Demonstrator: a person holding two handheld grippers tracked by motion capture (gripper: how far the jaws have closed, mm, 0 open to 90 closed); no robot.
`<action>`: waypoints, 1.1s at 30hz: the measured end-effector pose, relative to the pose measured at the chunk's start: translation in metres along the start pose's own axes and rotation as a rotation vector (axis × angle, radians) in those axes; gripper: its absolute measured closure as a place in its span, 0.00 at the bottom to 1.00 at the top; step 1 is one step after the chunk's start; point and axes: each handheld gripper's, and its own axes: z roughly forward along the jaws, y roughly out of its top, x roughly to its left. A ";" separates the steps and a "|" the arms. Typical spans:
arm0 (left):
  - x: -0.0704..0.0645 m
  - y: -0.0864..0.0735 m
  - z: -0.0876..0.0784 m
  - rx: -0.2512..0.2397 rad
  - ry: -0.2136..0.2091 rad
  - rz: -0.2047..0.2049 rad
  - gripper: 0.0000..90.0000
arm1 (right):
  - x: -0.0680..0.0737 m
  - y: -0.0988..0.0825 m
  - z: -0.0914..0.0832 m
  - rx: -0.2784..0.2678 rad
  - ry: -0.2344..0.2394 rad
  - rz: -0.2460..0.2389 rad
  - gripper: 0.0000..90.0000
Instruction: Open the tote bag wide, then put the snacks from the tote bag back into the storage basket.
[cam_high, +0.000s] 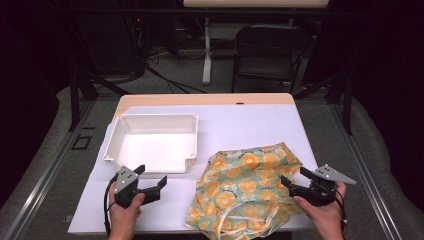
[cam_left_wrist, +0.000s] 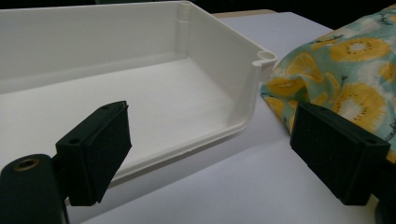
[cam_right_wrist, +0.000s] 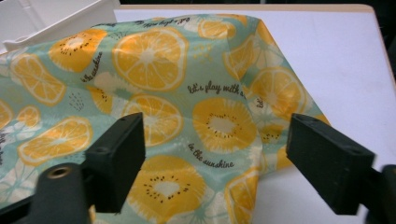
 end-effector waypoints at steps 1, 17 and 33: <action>-0.002 0.001 0.001 -0.001 -0.007 -0.003 0.14 | 0.002 0.001 0.001 -0.003 -0.001 0.006 0.24; -0.058 0.012 0.029 0.018 -0.131 0.085 0.17 | 0.006 0.002 0.002 0.042 0.053 -0.013 0.18; -0.103 -0.002 0.054 0.107 -0.207 0.128 0.17 | 0.006 -0.001 0.009 0.062 0.071 -0.004 0.25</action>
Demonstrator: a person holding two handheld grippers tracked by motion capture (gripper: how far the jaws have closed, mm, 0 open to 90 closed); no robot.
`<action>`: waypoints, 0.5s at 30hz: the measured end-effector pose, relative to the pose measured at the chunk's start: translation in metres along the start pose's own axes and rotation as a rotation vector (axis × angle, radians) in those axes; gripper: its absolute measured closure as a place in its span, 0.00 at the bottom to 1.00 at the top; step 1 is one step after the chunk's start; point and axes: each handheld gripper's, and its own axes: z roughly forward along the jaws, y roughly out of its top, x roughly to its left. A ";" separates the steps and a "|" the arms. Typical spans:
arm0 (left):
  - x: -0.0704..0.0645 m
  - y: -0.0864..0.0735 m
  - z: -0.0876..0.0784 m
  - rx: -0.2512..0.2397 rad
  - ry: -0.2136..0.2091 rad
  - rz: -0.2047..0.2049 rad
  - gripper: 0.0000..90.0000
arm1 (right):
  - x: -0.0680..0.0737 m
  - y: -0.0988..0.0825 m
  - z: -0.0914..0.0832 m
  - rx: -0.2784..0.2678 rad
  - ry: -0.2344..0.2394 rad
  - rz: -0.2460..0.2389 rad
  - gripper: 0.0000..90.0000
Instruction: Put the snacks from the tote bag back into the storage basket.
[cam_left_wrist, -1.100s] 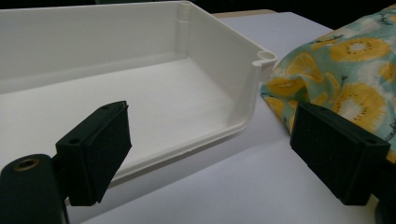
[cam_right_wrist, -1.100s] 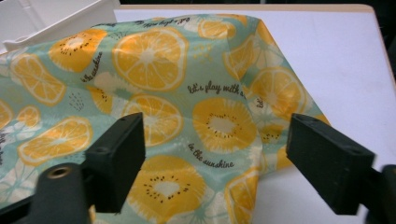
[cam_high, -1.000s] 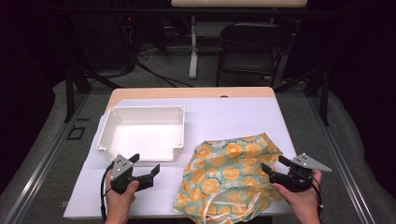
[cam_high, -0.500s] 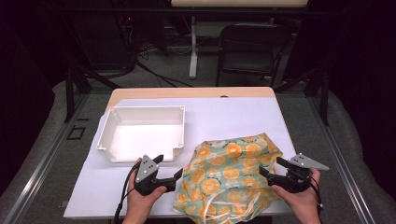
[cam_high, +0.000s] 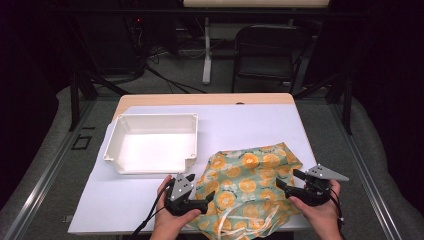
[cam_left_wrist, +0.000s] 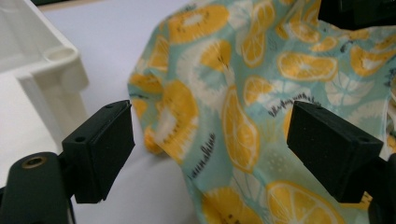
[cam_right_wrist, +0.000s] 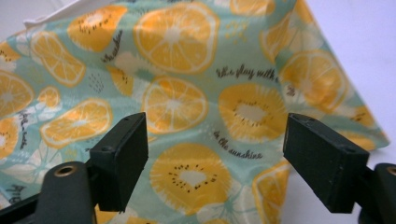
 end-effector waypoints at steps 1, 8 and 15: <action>-0.002 -0.003 0.001 0.009 -0.010 -0.004 0.17 | -0.001 -0.001 0.001 0.015 0.009 0.000 0.27; -0.010 -0.012 0.011 0.091 0.012 0.002 0.19 | -0.003 -0.013 0.025 0.174 0.111 -0.017 0.56; -0.005 -0.017 0.021 0.115 0.048 -0.038 0.49 | -0.003 -0.020 0.038 0.253 0.040 -0.097 0.87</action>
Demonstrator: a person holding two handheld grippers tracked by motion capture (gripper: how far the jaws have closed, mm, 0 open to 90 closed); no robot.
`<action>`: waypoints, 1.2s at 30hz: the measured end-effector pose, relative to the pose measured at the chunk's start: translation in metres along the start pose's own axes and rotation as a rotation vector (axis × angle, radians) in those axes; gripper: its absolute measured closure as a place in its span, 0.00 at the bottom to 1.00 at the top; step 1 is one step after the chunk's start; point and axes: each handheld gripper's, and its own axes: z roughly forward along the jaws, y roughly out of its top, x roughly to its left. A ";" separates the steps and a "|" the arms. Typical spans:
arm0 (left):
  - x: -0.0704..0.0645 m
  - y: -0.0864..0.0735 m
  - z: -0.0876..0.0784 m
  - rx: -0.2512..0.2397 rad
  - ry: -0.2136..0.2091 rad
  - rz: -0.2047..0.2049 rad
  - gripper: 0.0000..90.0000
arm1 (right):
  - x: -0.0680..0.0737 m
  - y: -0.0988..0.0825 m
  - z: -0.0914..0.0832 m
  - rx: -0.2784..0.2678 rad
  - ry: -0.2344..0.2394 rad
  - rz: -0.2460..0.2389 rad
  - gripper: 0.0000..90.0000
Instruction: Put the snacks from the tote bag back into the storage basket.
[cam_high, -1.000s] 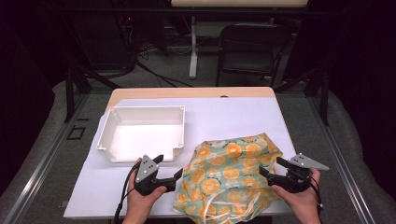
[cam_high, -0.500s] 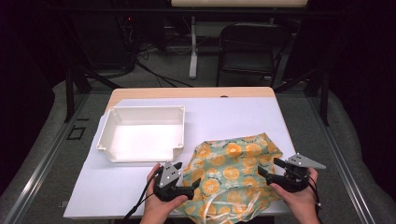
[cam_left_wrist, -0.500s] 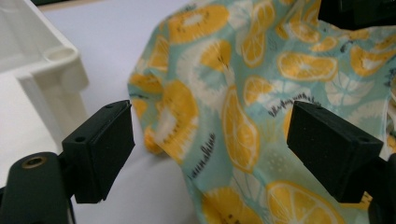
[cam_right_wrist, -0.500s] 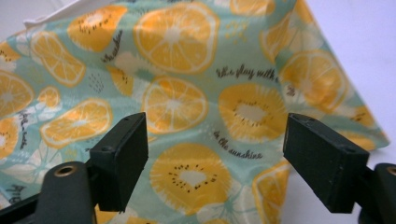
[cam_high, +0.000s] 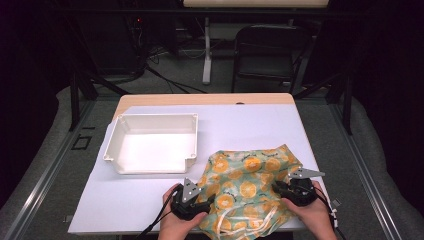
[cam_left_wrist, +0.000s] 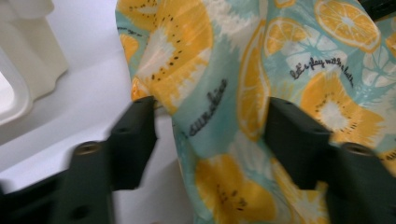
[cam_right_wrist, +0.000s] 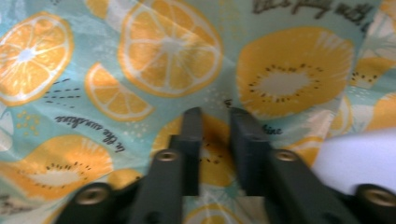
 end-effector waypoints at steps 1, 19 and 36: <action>0.001 0.000 0.000 0.001 -0.018 -0.006 0.59 | 0.000 0.000 0.000 -0.003 -0.004 0.008 0.93; 0.029 0.039 -0.026 -0.136 -0.151 0.008 1.00 | -0.005 0.009 -0.041 -0.285 -0.054 0.020 0.82; 0.034 0.034 -0.019 -0.127 -0.177 -0.027 1.00 | -0.008 0.009 -0.013 -0.193 0.010 0.070 0.88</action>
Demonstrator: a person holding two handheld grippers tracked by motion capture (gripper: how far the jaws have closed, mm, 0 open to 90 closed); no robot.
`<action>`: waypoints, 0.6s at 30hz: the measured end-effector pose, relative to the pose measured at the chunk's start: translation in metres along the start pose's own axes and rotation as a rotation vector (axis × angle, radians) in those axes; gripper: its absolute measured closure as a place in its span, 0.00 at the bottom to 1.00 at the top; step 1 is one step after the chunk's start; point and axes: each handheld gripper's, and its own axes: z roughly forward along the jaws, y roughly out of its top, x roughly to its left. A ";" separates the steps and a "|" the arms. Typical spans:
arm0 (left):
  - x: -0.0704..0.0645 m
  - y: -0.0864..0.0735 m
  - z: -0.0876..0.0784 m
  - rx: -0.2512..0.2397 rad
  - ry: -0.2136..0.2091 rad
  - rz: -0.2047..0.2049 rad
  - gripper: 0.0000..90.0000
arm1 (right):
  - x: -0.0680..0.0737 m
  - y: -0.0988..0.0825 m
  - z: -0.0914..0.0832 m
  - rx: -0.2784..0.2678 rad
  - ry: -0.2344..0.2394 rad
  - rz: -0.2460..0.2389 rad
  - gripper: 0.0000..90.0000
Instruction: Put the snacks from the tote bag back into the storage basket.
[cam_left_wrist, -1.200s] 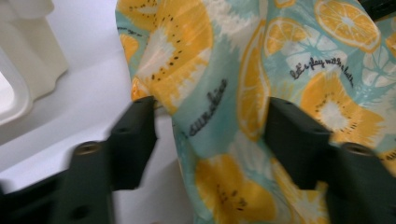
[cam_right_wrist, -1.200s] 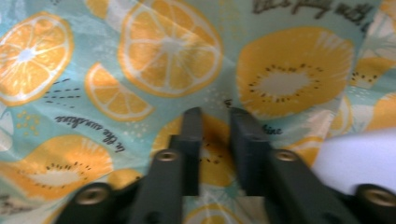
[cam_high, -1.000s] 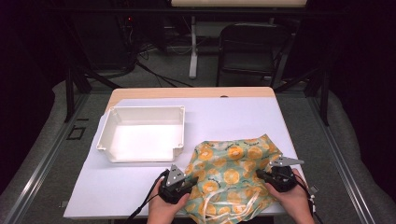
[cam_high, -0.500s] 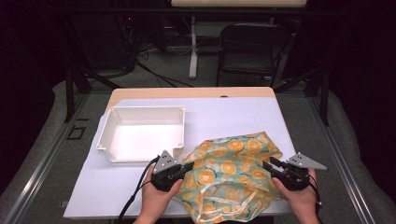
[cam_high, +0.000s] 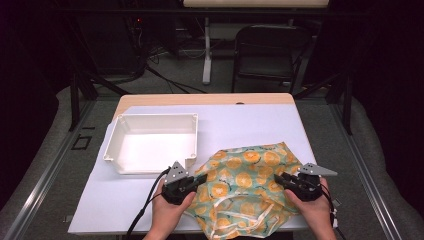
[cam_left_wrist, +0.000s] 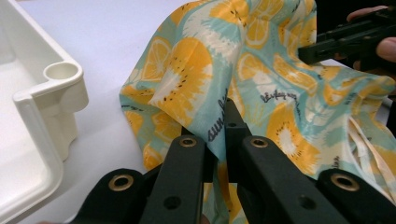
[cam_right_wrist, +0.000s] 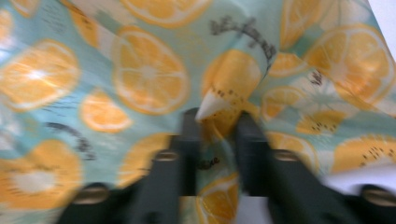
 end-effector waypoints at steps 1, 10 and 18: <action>0.001 0.002 0.001 -0.001 -0.010 0.002 1.00 | 0.001 0.001 -0.001 -0.006 0.005 -0.001 0.95; 0.010 0.036 -0.006 -0.066 -0.018 0.022 0.98 | 0.011 0.041 -0.028 -0.219 -0.065 -0.055 1.00; 0.025 0.052 -0.004 -0.082 0.031 -0.042 0.95 | -0.006 0.067 -0.026 -0.257 -0.073 -0.006 1.00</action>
